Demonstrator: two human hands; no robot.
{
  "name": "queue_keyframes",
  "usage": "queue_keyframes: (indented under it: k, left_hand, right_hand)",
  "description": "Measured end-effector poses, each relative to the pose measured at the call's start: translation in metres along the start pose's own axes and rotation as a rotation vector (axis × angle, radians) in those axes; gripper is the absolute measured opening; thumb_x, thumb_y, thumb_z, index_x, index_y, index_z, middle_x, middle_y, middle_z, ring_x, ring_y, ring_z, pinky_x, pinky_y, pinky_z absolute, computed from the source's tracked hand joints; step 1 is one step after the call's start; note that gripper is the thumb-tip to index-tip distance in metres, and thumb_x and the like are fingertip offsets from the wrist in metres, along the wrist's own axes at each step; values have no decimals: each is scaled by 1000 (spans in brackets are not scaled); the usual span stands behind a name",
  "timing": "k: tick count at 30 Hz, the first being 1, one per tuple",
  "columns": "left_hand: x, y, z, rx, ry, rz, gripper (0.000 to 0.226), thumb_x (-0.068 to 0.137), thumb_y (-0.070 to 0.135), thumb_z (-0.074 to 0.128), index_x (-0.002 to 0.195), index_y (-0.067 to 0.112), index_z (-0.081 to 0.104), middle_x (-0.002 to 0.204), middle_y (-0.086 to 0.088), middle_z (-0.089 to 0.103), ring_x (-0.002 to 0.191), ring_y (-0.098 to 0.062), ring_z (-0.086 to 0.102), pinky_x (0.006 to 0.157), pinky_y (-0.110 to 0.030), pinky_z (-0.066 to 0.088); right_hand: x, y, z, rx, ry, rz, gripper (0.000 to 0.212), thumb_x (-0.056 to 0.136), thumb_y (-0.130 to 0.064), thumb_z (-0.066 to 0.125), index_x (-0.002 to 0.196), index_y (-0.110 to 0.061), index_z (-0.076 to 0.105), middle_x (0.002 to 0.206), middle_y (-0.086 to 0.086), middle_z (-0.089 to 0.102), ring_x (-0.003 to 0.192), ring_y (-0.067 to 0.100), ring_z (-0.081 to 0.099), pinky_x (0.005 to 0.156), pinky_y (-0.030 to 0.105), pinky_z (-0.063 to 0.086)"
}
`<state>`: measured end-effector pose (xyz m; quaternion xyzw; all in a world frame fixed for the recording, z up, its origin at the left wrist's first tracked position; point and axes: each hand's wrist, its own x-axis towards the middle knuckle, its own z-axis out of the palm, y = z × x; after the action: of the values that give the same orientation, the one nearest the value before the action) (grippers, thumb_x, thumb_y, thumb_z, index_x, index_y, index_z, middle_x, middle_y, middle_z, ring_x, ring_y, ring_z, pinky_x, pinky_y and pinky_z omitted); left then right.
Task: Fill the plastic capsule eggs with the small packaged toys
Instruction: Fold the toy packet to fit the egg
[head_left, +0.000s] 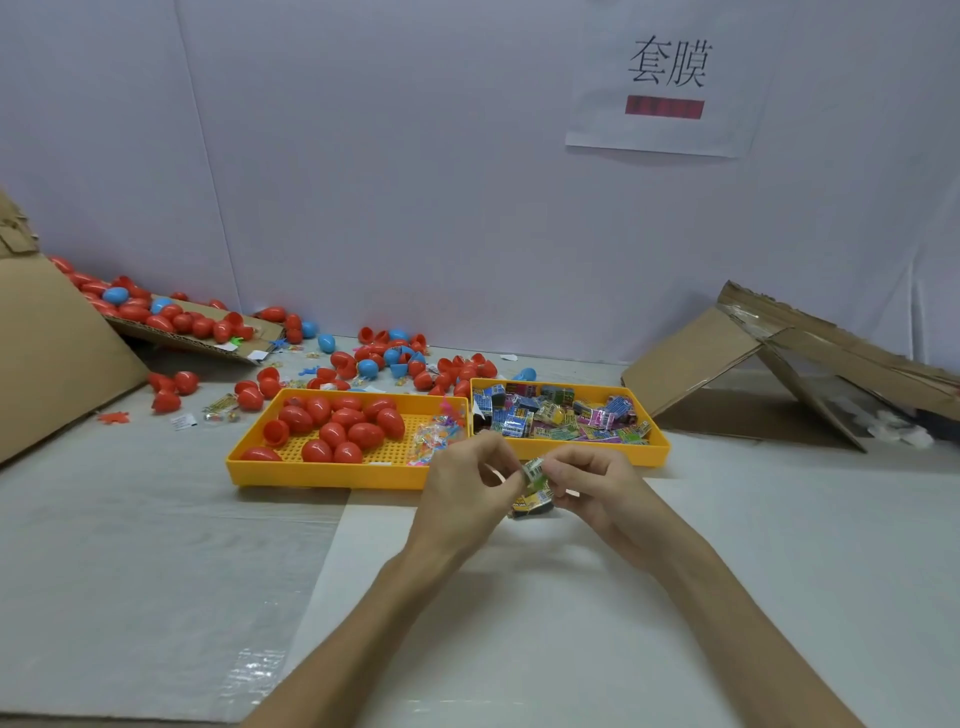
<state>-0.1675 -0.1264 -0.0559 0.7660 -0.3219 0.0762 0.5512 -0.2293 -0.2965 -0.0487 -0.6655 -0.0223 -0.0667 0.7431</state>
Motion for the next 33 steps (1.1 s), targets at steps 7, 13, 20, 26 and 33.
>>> queue_keyframes:
  k: [7,13,20,26,33]
  left_hand:
    - [-2,1,3,19,127,114,22,85,0,70,88,20,61,63,7,66,59,-11,65,55,-24,53]
    - [-3,0,4,74,167,182,24,85,-3,69,92,19,63,62,9,63,56,-10,62,52,-21,49]
    - [-4,2,4,242,63,264,18,88,0,70,96,14,64,72,4,65,57,-10,53,59,-32,49]
    - [-3,-1,3,284,72,248,13,90,10,70,94,19,62,75,9,66,60,-12,52,59,-32,47]
    - [4,-1,-2,-27,-70,21,16,90,11,71,88,26,66,75,8,71,69,-8,65,62,-26,53]
  right_hand:
    - [-2,-1,2,14,-42,-27,6,81,-12,72,76,-13,71,69,0,56,65,12,51,64,21,48]
    - [-1,0,4,-5,-50,-16,8,89,-17,72,87,-11,76,77,-1,65,65,12,50,64,21,48]
    - [-2,-1,2,-23,-20,-45,13,86,-21,69,76,-14,72,68,-2,53,63,14,49,61,22,46]
    - [0,1,3,-9,-12,-33,16,86,-21,66,72,-17,70,64,-2,52,61,15,51,59,22,46]
    - [2,3,2,-31,7,-10,13,83,-23,65,75,-14,69,73,5,64,65,18,59,58,23,44]
